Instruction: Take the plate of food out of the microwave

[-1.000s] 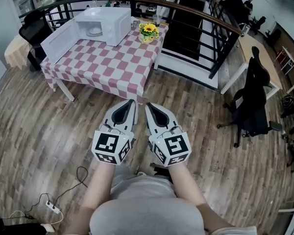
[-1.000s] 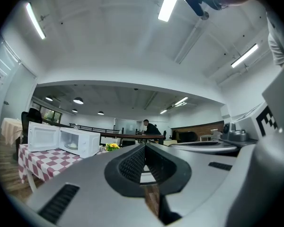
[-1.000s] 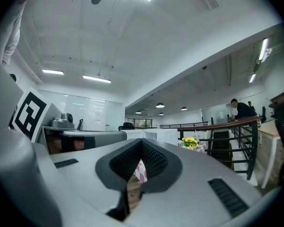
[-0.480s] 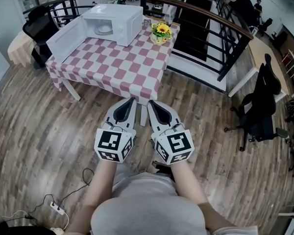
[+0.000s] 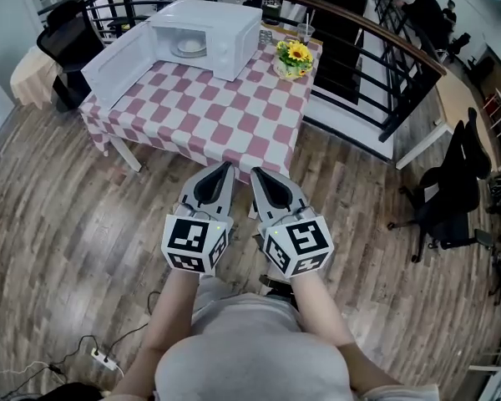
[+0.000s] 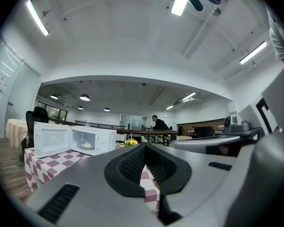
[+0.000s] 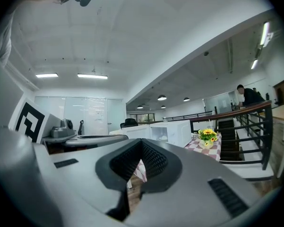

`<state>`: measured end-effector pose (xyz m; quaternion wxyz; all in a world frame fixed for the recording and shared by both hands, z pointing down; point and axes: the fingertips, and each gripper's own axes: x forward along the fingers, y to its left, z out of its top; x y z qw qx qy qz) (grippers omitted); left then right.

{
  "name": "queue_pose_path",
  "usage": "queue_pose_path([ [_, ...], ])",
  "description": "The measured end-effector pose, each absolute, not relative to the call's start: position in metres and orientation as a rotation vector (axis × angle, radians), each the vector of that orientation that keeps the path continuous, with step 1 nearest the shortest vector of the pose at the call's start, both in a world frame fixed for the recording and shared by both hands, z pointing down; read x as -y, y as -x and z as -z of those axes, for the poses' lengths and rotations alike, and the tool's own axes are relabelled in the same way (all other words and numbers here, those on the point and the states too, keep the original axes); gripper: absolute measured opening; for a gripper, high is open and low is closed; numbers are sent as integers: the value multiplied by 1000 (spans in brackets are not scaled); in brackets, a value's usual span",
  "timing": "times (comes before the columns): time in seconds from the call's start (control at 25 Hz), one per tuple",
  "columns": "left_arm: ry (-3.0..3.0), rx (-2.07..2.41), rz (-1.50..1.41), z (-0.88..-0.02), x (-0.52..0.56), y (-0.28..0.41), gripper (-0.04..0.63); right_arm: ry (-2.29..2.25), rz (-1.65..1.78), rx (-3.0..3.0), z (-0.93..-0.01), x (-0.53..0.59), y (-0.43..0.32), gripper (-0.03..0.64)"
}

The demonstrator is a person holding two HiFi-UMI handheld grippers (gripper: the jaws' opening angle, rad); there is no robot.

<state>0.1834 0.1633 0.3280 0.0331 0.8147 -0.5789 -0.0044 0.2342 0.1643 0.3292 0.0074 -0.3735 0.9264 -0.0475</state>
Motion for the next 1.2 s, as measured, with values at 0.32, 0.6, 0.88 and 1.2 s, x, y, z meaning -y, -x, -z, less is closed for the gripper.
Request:
queue_pose_path([
  [0.32,-2478,1767,-7,-337,-125,-129,3,1131,173,-2950,-337,-131,-178,25],
  [0.6,-2459,1749,-33,-342,-91,-71,3,1146,206,-2983,-343,-94,-120,25],
  [0.88,-2448,1737,-54,-349,-71,-20,3,1164,190,-2991,-348,-71,-67,25],
  [1.2,-2374,1779,-55,-358,-48,30,3,1120,160,-3040,-352,-45,-24,25],
])
